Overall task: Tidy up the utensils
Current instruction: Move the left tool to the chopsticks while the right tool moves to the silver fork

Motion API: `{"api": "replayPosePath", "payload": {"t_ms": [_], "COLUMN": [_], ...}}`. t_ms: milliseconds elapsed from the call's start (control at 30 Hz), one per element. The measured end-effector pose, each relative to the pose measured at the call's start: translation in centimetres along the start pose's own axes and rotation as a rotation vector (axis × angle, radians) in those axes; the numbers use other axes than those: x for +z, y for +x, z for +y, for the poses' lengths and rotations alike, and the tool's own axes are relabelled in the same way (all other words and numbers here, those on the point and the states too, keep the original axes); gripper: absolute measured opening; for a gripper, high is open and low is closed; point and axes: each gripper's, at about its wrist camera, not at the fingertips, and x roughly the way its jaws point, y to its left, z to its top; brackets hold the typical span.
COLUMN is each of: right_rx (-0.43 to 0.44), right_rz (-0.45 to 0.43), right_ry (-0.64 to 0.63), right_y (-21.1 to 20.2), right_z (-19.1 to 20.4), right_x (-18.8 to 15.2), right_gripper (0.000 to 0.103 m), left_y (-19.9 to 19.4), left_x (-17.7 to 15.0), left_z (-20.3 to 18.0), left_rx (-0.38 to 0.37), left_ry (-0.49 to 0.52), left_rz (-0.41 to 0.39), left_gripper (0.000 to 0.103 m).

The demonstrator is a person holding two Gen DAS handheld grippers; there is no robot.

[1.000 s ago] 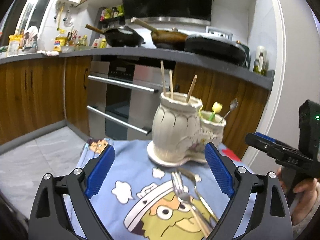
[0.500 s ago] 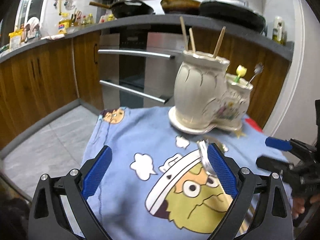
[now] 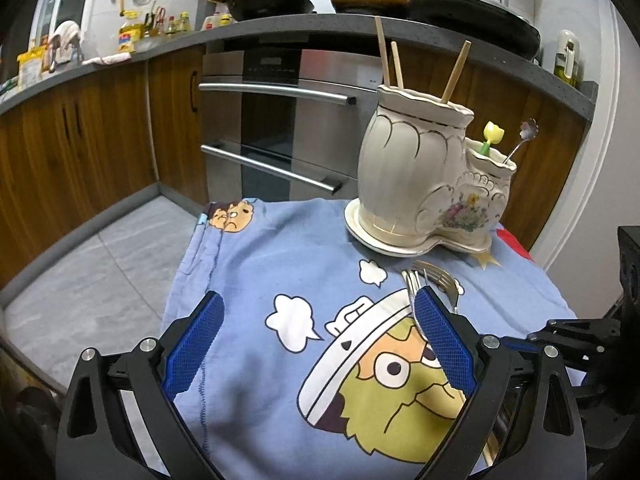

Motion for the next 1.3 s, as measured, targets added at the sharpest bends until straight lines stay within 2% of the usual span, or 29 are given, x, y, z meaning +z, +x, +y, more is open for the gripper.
{"api": "replayPosePath", "payload": {"t_ms": [200, 300, 500, 600, 700, 767, 800, 833, 867, 900, 1033, 1100, 1200, 1300], "right_rx": [-0.017, 0.011, 0.022, -0.017, -0.018, -0.031, -0.04, -0.035, -0.023, -0.002, 0.039, 0.052, 0.067, 0.071], "right_rz": [0.023, 0.016, -0.057, -0.101, -0.097, -0.084, -0.078, -0.073, -0.07, -0.07, -0.067, -0.069, -0.063, -0.056], "right_ry": [-0.005, 0.007, 0.041, 0.061, 0.092, 0.094, 0.098, 0.107, 0.116, 0.133, 0.173, 0.18, 0.185, 0.18], "right_y": [1.1, 0.8, -1.9, -4.0, -5.1, -5.1, -5.0, -4.9, -4.8, -4.8, -5.5, -6.0, -6.5, -6.9], "right_z": [0.0, -0.1, -1.1, -2.1, -3.5, -4.2, -4.5, -4.9, -5.0, -5.5, -6.8, -7.4, -8.0, -8.5], "right_x": [0.4, 0.4, 0.4, -0.2, -0.6, -0.8, -1.0, -1.3, -1.4, -1.5, -2.2, -2.4, -2.6, -2.6], "right_gripper": [0.01, 0.009, 0.008, 0.005, 0.005, 0.006, 0.006, 0.006, 0.006, 0.006, 0.006, 0.006, 0.006, 0.006], "left_y": [0.0, 0.0, 0.0, 0.0, 0.0, 0.3, 0.4, 0.6, 0.8, 1.1, 1.8, 2.0, 2.7, 3.1], "left_x": [0.0, 0.0, 0.0, 0.0, -0.3, -0.8, -1.0, -1.3, -1.4, -1.6, -2.0, -2.1, -2.5, -2.9], "left_z": [-0.1, 0.0, 0.1, 0.0, -0.8, -2.2, -2.8, -3.4, -3.8, -4.4, -6.4, -6.9, -7.7, -8.4], "left_rx": [-0.001, -0.002, 0.007, 0.003, -0.034, -0.046, -0.052, -0.066, -0.076, -0.086, -0.081, -0.081, -0.091, -0.064], "left_ry": [0.003, 0.001, 0.0, -0.019, -0.035, -0.009, -0.002, 0.005, 0.009, 0.013, 0.053, 0.062, 0.075, 0.099], "left_rz": [-0.003, -0.001, 0.006, 0.02, 0.062, 0.105, 0.12, 0.142, 0.161, 0.189, 0.259, 0.281, 0.323, 0.344], "left_gripper": [0.095, 0.095, 0.095, 0.095, 0.095, 0.093, 0.091, 0.081, 0.077, 0.069, 0.051, 0.046, 0.043, 0.041]}}
